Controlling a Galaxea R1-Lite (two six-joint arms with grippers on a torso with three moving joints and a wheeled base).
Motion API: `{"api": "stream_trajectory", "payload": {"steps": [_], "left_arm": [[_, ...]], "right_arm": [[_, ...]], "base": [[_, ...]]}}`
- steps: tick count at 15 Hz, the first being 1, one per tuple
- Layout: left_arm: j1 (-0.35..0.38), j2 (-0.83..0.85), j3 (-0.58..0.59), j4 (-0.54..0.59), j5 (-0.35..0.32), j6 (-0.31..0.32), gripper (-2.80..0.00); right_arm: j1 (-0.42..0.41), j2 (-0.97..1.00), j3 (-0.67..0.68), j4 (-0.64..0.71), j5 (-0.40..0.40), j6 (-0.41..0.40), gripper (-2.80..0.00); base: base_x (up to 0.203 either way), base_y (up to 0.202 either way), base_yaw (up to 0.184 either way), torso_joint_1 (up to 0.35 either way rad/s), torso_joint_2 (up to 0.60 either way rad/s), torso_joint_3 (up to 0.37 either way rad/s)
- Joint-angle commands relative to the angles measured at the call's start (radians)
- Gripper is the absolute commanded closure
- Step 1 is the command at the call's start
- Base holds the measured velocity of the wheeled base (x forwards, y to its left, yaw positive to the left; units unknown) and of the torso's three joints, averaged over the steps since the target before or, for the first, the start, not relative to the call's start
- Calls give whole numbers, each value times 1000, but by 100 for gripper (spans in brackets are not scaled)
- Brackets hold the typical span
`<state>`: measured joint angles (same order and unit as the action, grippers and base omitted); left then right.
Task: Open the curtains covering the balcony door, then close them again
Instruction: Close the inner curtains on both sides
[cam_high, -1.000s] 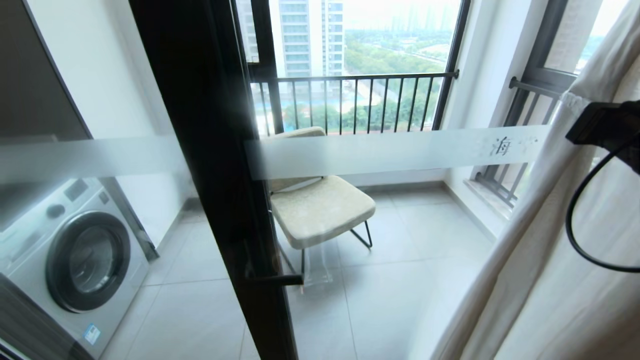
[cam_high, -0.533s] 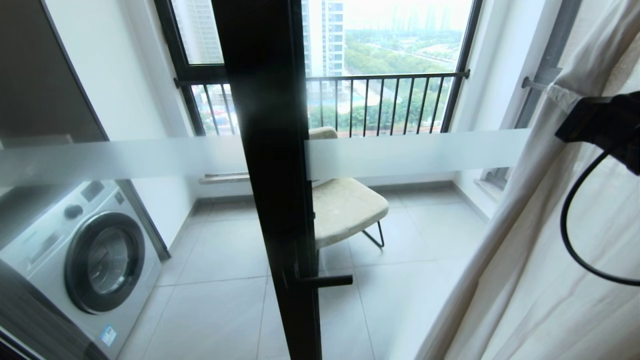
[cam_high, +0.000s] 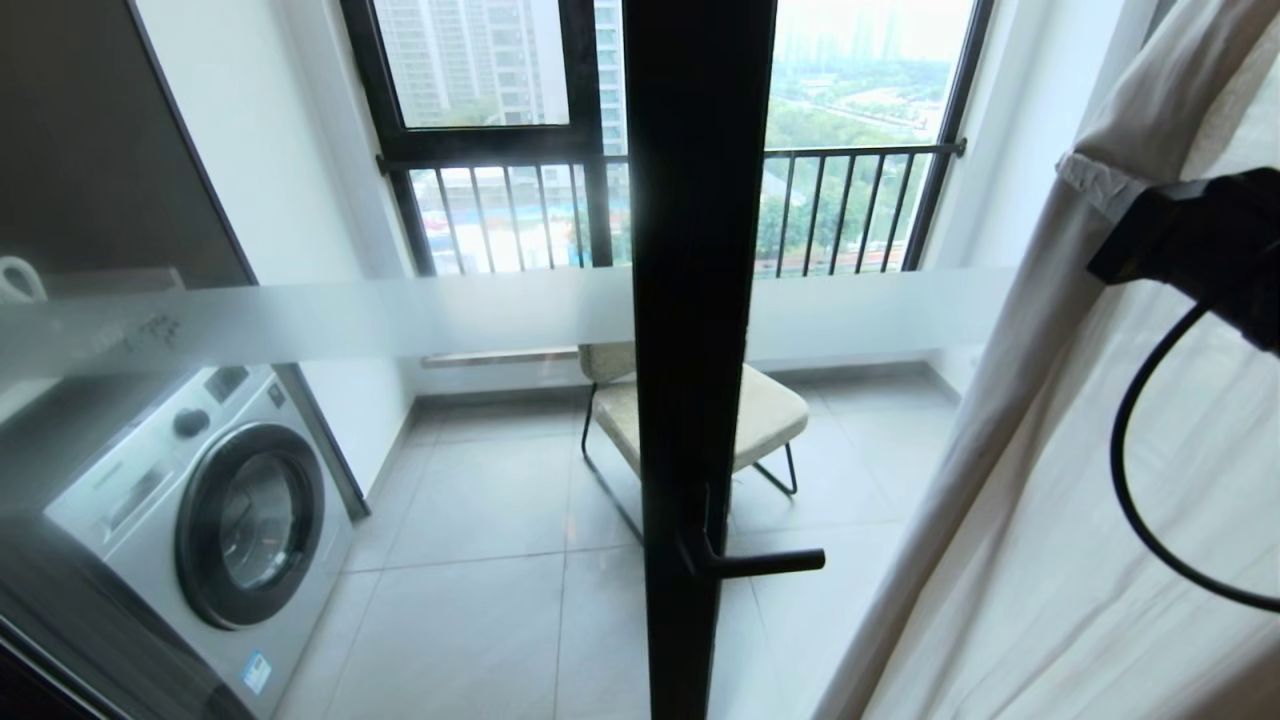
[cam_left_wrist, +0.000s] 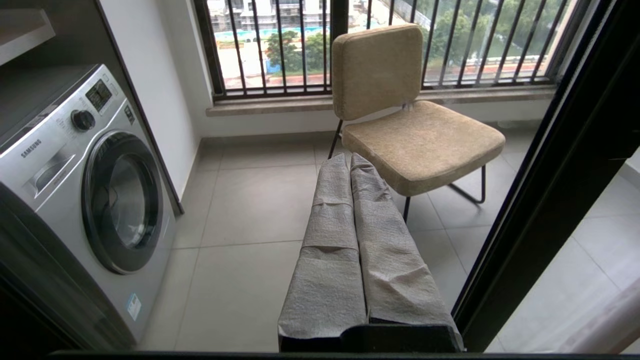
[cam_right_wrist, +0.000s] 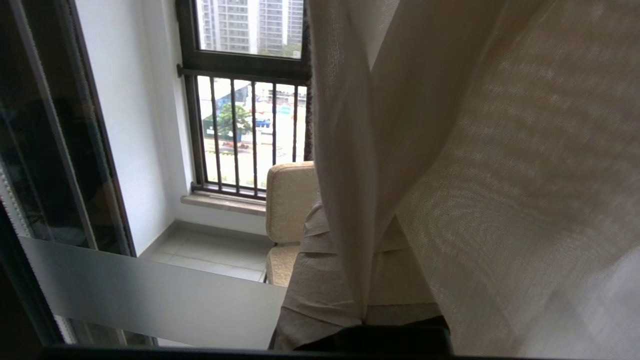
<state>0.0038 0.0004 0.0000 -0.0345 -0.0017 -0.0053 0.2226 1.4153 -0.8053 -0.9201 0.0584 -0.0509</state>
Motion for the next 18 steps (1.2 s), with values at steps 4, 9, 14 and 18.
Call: {"api": "stream_trajectory", "payload": {"steps": [4,9,14,18], "left_arm": [[1,0,0,-1,0,-1,0],[1,0,0,-1,0,-1,0],[1,0,0,-1,0,-1,0],[1,0,0,-1,0,-1,0]], "right_arm": [[78,-7,-4,-6,-14,-3,0],[175,-22,1,-1,-29,-3,0],[208,-33,3,6,-25,-20,0],[210,-34,3,6,-25,-20,0]], "base": [[0,191,2,3,4,0],[0,191,2,2,3,3],[0,191,2,1,2,2],[0,189,0,3,3,2]]}}
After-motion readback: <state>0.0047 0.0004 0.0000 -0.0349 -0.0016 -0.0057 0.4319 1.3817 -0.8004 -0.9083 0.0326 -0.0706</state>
